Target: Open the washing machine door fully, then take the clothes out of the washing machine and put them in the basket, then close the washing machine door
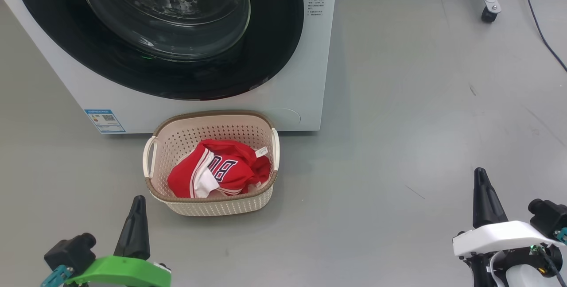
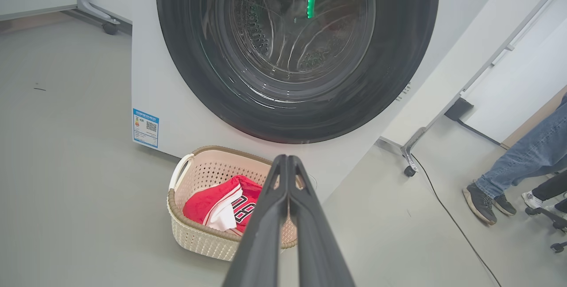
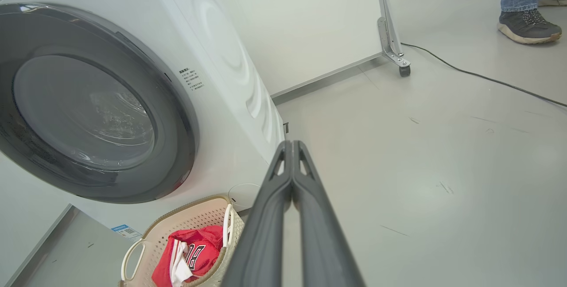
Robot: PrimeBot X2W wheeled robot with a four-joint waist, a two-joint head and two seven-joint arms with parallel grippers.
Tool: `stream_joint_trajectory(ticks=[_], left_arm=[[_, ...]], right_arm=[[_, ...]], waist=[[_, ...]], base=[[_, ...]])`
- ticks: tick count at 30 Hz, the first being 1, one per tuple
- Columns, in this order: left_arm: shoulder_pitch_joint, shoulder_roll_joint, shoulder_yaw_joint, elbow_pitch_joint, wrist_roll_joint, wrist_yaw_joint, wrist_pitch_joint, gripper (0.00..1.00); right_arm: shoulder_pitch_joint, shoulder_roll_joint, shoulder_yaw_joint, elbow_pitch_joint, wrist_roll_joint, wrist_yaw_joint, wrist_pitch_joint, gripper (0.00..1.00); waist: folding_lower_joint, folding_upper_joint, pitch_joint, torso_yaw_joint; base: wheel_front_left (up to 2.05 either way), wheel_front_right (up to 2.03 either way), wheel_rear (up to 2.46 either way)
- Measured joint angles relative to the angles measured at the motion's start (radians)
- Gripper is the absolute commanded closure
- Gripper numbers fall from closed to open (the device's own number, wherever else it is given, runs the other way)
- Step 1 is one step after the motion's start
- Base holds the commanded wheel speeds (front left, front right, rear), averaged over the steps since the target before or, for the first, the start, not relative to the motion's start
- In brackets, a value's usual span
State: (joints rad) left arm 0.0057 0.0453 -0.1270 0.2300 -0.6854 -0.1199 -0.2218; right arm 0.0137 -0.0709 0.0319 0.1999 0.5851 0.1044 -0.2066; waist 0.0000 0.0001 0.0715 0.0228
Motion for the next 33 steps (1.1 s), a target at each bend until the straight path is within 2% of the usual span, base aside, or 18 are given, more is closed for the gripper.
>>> stream_joint_trajectory(ticks=[33], left_arm=[[-0.005,0.003,0.061,0.010,-0.372,0.000,0.117,1.00]], right_arm=[[-0.020,0.009,-0.062,0.030,0.398,0.007,0.124,1.00]], waist=[[0.0000,0.0000,-0.027,-0.009]], base=[[0.00,0.00,0.00]])
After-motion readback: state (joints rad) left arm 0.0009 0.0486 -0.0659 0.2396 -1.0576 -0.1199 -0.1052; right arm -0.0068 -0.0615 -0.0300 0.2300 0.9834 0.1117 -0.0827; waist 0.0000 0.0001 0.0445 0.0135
